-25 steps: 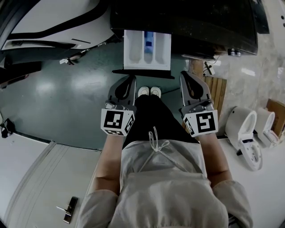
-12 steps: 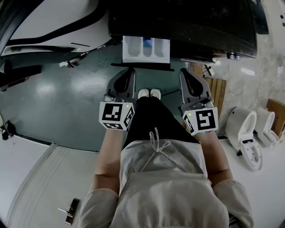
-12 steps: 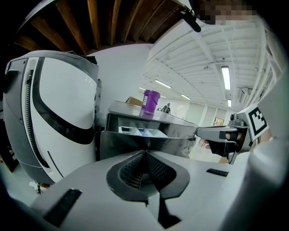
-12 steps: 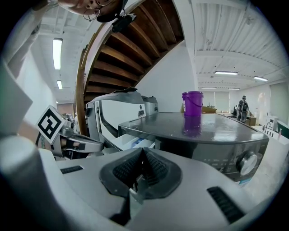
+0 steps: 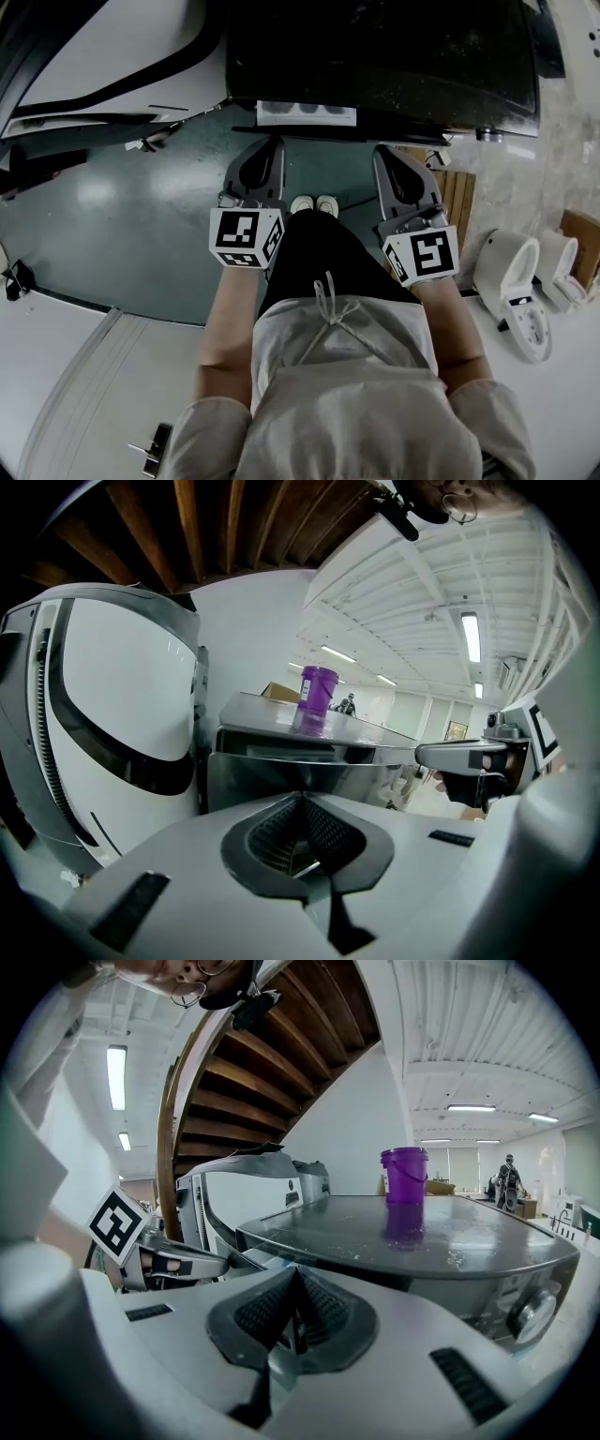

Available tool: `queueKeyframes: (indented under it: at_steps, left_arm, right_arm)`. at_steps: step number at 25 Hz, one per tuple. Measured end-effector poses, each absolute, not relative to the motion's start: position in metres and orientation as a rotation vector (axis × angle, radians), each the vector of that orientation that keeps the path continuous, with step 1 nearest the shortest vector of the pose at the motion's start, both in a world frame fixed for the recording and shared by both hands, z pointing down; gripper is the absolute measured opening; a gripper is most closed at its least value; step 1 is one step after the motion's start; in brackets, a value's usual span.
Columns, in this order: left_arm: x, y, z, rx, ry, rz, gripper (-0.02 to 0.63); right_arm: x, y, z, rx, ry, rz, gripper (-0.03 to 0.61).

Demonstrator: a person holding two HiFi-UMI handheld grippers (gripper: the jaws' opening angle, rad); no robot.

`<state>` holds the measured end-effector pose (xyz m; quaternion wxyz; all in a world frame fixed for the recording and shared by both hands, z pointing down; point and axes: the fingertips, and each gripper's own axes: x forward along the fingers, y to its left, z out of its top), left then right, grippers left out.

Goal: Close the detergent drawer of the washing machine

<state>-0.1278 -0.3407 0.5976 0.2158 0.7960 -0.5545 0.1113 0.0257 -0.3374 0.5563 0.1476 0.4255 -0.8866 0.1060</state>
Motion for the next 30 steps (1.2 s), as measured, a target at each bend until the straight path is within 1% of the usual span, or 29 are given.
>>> queueKeyframes:
  at_steps: [14, 30]
  left_arm:
    - [-0.131, -0.381, 0.599, 2.182, -1.564, 0.283, 0.018]
    - [-0.131, -0.39, 0.599, 2.233, -1.54, 0.293, 0.017]
  right_arm:
    - [0.021, -0.367, 0.554, 1.213, -2.568, 0.276, 0.005]
    - [0.014, -0.367, 0.559, 1.187, -2.556, 0.272, 0.005]
